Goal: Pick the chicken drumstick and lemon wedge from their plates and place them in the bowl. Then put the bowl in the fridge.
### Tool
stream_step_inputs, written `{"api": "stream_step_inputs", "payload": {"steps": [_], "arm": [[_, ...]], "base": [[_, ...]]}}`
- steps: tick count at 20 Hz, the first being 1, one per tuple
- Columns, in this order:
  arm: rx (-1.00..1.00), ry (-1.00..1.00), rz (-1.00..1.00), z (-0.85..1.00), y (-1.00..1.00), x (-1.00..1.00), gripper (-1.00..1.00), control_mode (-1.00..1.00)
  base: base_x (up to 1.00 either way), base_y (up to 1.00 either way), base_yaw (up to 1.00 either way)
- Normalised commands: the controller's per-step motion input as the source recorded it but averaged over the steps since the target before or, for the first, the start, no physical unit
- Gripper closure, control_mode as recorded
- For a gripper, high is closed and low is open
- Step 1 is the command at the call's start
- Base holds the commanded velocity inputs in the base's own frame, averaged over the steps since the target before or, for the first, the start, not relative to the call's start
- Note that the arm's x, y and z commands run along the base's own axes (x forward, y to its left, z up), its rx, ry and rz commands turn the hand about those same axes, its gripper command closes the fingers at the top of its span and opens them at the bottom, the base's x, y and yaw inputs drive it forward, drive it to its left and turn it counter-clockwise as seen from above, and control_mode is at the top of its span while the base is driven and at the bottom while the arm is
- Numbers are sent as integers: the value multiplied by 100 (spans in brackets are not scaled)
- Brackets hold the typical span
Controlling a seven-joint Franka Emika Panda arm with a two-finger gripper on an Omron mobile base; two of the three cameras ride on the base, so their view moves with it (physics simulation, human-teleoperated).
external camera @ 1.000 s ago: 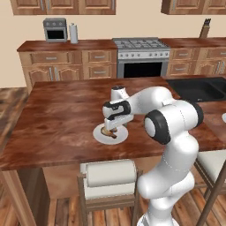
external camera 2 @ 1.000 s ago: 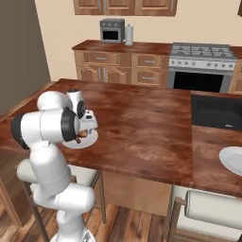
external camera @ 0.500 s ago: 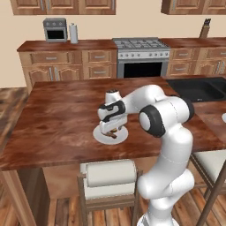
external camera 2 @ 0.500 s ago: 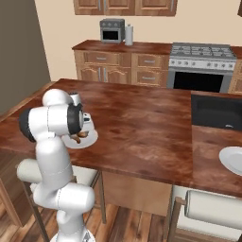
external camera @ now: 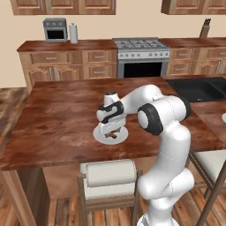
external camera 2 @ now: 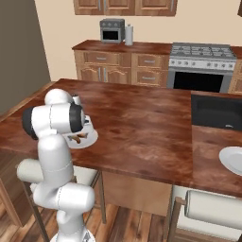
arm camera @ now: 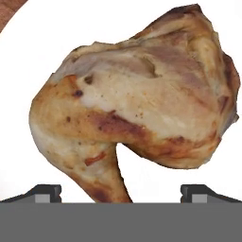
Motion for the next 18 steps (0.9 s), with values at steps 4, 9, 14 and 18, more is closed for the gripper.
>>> {"api": "stream_step_inputs", "payload": {"steps": [4, 9, 14, 18], "arm": [[0, 0, 0, -13, 1, -4, -100, -100], [0, 0, -1, -8, 0, -1, -100, -100], [0, 0, -1, -3, 0, 0, -100, -100], [0, 0, -2, -5, 0, 0, -100, -100]], "base": [[0, 0, 0], [0, 0, 0], [0, 0, 0], [0, 0, 0]]}}
